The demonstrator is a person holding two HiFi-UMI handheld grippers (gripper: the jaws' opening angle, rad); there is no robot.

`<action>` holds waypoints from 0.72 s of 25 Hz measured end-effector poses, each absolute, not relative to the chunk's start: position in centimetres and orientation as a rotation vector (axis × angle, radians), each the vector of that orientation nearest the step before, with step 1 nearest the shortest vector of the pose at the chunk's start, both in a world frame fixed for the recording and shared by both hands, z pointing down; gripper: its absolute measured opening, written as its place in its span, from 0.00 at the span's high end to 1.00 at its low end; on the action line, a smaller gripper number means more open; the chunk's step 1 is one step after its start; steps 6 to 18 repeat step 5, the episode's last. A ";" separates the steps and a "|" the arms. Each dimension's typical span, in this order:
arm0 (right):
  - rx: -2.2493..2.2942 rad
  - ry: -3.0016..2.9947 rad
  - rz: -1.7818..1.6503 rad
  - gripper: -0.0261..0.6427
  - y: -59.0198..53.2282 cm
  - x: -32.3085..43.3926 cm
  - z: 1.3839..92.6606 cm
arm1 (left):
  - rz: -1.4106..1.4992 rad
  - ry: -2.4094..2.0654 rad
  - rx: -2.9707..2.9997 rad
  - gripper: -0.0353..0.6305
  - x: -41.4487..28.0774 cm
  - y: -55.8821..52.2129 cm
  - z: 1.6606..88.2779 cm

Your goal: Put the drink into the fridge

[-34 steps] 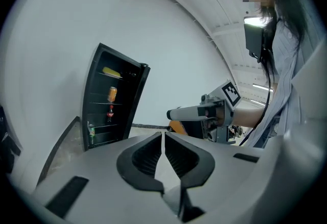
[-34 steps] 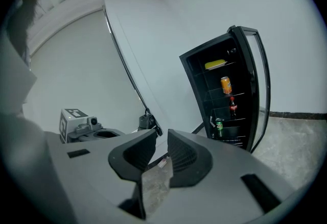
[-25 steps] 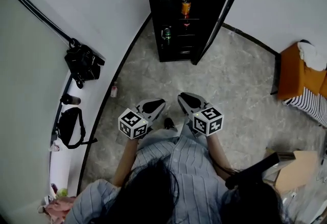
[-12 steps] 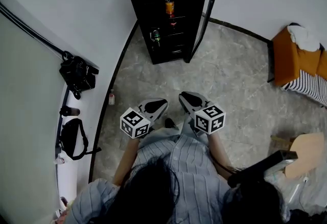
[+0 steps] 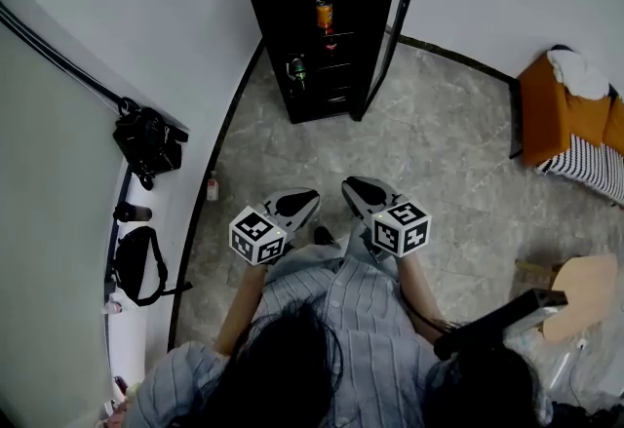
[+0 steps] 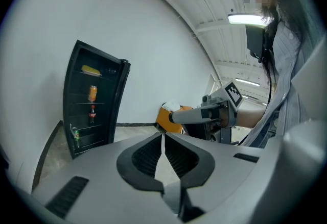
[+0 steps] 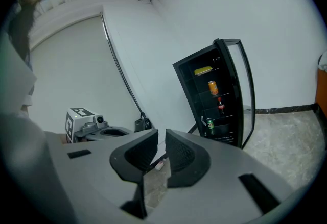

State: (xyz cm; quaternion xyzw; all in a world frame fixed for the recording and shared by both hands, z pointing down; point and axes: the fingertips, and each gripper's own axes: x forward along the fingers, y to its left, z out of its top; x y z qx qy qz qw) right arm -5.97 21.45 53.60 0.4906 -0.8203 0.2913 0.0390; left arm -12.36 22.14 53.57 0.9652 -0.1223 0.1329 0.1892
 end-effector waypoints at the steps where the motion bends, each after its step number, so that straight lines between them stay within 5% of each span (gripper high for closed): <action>1: 1.504 -2.514 0.893 0.88 21.4 -6.1 53.6 | 0.372 -0.345 2.713 0.93 -12.5 22.1 53.6; 18: 1.494 -2.507 0.897 0.88 21.2 -6.4 53.7 | 0.370 -0.353 2.709 0.93 -13.0 21.9 53.7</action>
